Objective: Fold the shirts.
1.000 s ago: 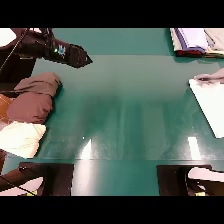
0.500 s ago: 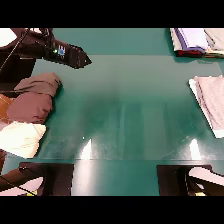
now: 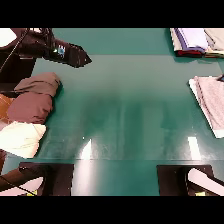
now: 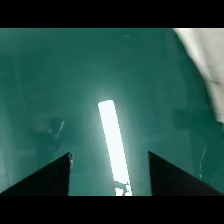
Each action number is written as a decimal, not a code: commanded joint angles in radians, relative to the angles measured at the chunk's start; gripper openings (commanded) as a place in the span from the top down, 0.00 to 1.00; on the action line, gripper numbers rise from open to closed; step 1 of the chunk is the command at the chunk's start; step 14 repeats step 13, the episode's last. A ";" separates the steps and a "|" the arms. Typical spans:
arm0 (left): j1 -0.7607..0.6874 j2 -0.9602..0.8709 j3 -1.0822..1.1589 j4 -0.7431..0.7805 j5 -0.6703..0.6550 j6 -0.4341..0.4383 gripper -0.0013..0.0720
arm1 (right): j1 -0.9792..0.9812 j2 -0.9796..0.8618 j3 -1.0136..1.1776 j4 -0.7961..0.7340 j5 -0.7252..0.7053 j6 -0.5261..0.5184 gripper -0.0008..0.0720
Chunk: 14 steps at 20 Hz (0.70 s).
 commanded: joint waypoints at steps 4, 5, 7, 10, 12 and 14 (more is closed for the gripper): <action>0.000 0.000 0.000 -0.004 0.010 0.000 0.95 | 0.417 0.033 0.001 0.034 -0.083 -0.007 0.97; 0.000 0.000 0.000 -0.004 0.010 0.000 0.95 | 0.457 0.033 0.001 0.034 -0.096 -0.008 0.97; 0.000 0.000 0.000 -0.004 0.009 0.000 0.95 | 0.512 0.033 0.001 0.034 -0.111 -0.008 0.97; 0.000 0.000 0.000 -0.004 0.010 0.000 0.95 | 0.535 0.033 0.001 0.035 -0.116 -0.008 0.97; 0.000 0.000 0.000 -0.005 0.009 0.000 0.95 | 0.535 0.033 0.001 0.035 -0.111 -0.008 0.97; 0.000 0.000 0.000 -0.004 0.009 0.000 0.95 | 0.535 0.033 0.001 0.035 -0.111 -0.007 0.97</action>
